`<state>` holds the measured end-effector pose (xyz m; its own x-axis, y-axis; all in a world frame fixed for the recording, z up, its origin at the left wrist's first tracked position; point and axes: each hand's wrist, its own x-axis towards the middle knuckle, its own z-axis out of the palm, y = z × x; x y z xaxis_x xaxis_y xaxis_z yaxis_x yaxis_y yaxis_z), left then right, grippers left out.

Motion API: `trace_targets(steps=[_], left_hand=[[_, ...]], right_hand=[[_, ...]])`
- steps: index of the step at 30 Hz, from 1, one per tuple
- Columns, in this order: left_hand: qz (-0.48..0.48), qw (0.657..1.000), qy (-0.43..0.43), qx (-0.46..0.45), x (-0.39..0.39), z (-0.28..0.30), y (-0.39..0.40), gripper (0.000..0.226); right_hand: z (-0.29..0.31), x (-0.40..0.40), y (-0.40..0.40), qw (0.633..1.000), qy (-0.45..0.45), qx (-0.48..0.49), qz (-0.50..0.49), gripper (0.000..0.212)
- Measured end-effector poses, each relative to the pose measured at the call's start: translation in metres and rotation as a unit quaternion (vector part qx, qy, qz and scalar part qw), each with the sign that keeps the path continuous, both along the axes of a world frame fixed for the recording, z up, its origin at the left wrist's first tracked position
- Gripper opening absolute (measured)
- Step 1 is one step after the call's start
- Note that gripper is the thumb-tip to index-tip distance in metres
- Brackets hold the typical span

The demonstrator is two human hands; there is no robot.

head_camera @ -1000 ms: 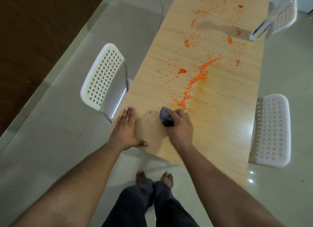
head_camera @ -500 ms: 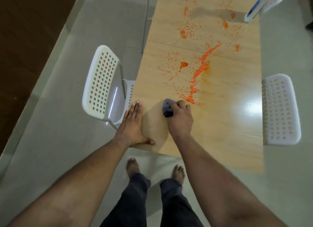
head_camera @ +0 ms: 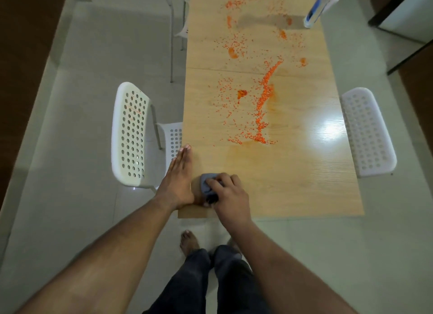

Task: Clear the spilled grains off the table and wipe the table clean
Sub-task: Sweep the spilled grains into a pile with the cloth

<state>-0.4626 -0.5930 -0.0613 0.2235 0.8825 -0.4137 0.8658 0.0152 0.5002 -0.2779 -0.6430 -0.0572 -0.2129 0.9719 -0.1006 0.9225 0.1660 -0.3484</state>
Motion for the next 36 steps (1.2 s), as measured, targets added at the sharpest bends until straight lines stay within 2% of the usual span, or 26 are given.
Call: trace_targets(steps=[3, 7, 11, 14, 16, 18, 20, 22, 25, 28, 33, 36], left_hand=[[0.002, 1.000, -0.016, -0.016, -0.004, -0.001, 0.006, 0.184], [0.004, 1.000, -0.010, -0.013, -0.008, -0.002, 0.013, 0.185], [0.004, 1.000, -0.006, -0.016, -0.011, 0.002, 0.019, 0.183], [0.007, 1.000, -0.004, -0.027, -0.012, 0.007, 0.031, 0.184], [0.016, 0.999, -0.012, -0.029, -0.012, 0.009, 0.043, 0.185], [0.014, 1.000, -0.016, -0.014, -0.012, 0.008, 0.055, 0.173], [0.006, 1.000, -0.021, 0.006, -0.012, 0.007, 0.062, 0.156], [0.014, 1.000, -0.026, 0.006, -0.013, 0.006, 0.070, 0.157], [0.019, 0.999, -0.034, -0.012, -0.015, 0.003, 0.078, 0.176], [0.001, 1.000, -0.001, -0.017, -0.015, 0.000, 0.087, 0.189], [0.010, 1.000, 0.001, -0.022, -0.016, 0.004, 0.106, 0.185], [-0.024, 0.999, 0.009, -0.024, -0.017, 0.008, 0.125, 0.183]], right_hand=[[0.002, -0.013, 0.045, 0.999, -0.013, 0.005, -0.036, 0.047], [0.009, -0.015, 0.113, 0.994, -0.004, -0.004, -0.107, 0.048], [0.016, -0.001, 0.137, 0.987, 0.002, -0.009, -0.160, 0.057], [0.019, -0.002, 0.107, 0.991, 0.021, 0.021, -0.130, 0.057], [0.015, -0.013, 0.079, 0.997, 0.032, 0.012, -0.073, 0.055], [0.008, -0.025, 0.060, 1.000, 0.028, -0.006, -0.010, 0.054], [0.002, -0.034, 0.059, 0.999, 0.037, -0.008, -0.001, 0.053], [0.000, -0.042, 0.078, 0.999, 0.039, 0.001, -0.022, 0.054], [0.004, -0.052, 0.119, 0.998, 0.023, -0.006, -0.056, 0.046], [0.011, -0.053, 0.168, 0.994, 0.009, -0.024, -0.103, 0.045], [0.018, -0.036, 0.229, 0.973, -0.009, -0.036, -0.227, 0.049], [0.026, -0.035, 0.217, 0.967, 0.008, -0.012, -0.254, 0.053]])
